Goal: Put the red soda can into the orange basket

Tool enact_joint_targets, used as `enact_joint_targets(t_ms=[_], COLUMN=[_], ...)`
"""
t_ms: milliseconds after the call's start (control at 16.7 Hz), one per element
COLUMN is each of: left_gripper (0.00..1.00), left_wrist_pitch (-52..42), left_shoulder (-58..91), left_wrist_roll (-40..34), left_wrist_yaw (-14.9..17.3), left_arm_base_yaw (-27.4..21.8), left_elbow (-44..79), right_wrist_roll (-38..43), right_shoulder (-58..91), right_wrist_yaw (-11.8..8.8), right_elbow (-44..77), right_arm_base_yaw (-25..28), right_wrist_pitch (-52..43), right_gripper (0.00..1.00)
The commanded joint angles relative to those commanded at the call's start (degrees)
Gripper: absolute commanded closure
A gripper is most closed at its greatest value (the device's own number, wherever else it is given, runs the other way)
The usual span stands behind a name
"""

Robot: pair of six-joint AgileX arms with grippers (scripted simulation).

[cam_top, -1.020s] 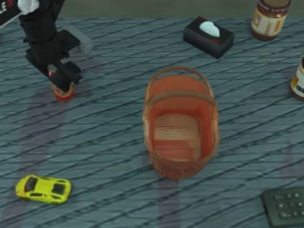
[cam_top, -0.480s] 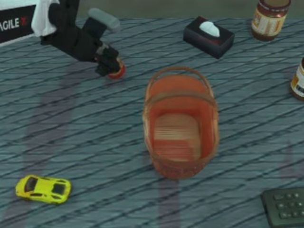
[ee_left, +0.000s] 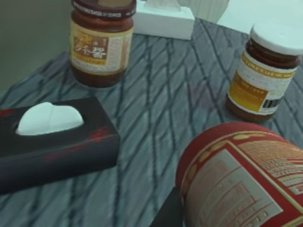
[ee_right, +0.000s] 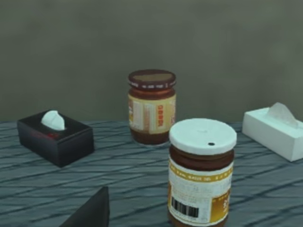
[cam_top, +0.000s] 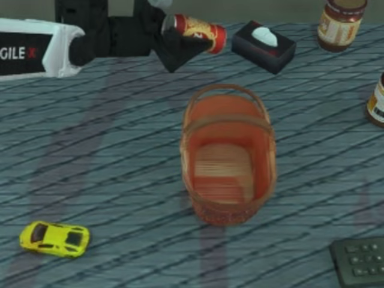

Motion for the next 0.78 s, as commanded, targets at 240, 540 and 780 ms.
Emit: enact_joint_targets(t_ms=[240, 540, 780], left_gripper=[1.0, 1.0, 1.0], left_wrist_pitch=[17.7, 26.7, 26.6], left_shoulder=[-5.4, -9.0, -8.7], left_wrist_roll=[-5.6, -8.6, -8.5], left_wrist_yaw=[11.4, 18.0, 17.9], left_arm_base_yaw=[-1.5, -2.3, -2.0], left_elbow=[-7.7, -12.1, -11.9], right_wrist_roll=[0.0, 0.0, 0.0], right_shoulder=[0.0, 0.0, 0.0], right_wrist_yaw=[0.0, 0.0, 0.0], right_elbow=[0.0, 0.0, 0.0], right_arm_base_yaw=[0.0, 0.0, 0.0], right_wrist_pitch=[0.0, 0.0, 0.0], right_gripper=[0.0, 0.0, 0.0])
